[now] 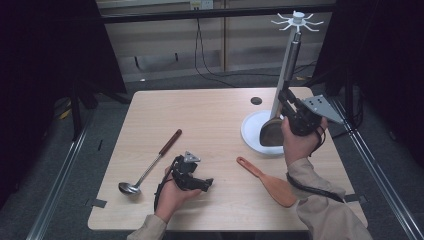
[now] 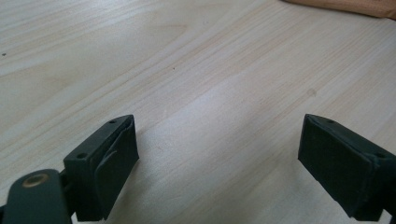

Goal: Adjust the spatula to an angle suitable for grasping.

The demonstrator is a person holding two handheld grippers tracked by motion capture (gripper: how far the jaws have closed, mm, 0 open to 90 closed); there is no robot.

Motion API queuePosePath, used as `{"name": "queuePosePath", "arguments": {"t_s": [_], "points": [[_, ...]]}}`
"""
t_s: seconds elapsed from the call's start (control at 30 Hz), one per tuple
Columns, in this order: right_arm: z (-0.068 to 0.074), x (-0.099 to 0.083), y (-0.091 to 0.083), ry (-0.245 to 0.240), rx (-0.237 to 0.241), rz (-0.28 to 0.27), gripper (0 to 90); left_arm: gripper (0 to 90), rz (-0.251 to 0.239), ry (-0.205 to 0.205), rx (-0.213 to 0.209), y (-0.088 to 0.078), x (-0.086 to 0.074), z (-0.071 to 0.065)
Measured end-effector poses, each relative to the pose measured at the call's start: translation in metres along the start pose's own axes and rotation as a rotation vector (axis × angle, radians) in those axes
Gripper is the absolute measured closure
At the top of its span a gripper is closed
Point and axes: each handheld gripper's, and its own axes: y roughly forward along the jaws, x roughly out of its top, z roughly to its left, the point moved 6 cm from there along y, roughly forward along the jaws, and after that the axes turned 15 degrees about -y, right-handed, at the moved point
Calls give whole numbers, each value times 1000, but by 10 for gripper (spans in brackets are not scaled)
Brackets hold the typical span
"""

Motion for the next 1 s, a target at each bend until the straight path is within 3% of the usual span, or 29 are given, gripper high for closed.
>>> {"name": "queuePosePath", "arguments": {"t_s": [0.37,0.57,0.73,1.0], "points": [[1,-2,9,7,5,-17,753,117,-11,-6,-9,2,0,1],[1,-1,10,-16,-7,-26,735,117,-2,-2,-7,1,0,1],[0,4,7,-23,-13,-63,702,117,-12,-6,2,1,0,0],[-6,18,2,0,-6,-125,724,117,-7,1,0,1,0,1]]}}
